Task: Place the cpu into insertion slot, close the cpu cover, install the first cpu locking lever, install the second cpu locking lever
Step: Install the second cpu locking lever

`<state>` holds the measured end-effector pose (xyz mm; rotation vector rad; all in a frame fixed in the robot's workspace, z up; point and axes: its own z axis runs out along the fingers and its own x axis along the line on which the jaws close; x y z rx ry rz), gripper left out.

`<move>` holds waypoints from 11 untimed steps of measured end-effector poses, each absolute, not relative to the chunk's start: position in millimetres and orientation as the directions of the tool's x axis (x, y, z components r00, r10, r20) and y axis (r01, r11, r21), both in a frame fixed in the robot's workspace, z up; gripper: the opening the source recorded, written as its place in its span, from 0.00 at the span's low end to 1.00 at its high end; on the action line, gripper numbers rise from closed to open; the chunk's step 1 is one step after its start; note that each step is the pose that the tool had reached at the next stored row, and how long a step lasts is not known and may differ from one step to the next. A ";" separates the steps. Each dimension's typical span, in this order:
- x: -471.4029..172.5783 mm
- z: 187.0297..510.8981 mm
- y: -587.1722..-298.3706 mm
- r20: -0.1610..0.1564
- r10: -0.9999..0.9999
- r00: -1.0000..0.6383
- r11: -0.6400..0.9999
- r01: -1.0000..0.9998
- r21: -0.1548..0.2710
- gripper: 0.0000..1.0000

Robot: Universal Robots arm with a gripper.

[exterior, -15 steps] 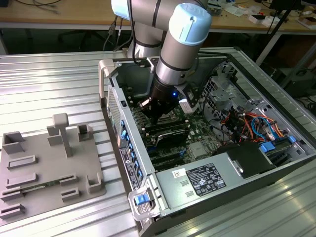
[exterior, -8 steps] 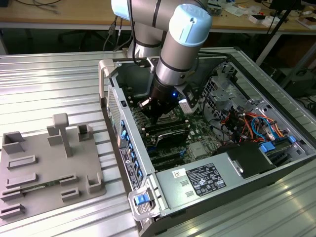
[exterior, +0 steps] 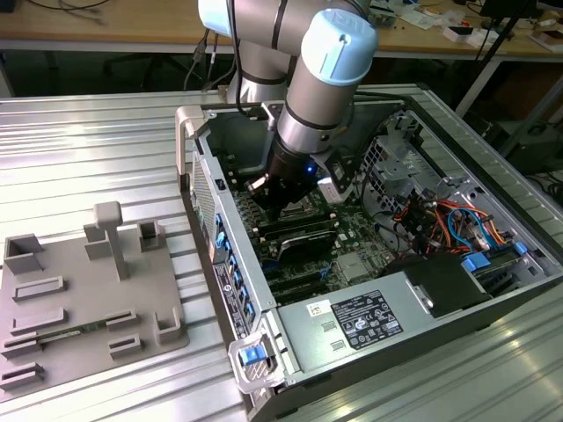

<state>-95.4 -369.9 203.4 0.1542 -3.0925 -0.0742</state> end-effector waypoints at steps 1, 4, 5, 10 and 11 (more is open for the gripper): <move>-95.4 203.1 -369.9 0.042 -0.100 -0.994 0.994 -0.098 0.051 0.11; -95.5 202.5 -369.9 0.042 -0.101 -0.994 0.994 -0.098 0.053 0.11; -95.5 202.2 -369.9 0.042 -0.100 -0.994 0.994 -0.098 0.053 0.11; -95.5 201.0 -369.9 0.042 -0.101 -0.994 0.994 -0.098 0.053 0.11; -95.5 200.8 -369.9 0.042 -0.100 -0.994 0.994 -0.098 0.053 0.11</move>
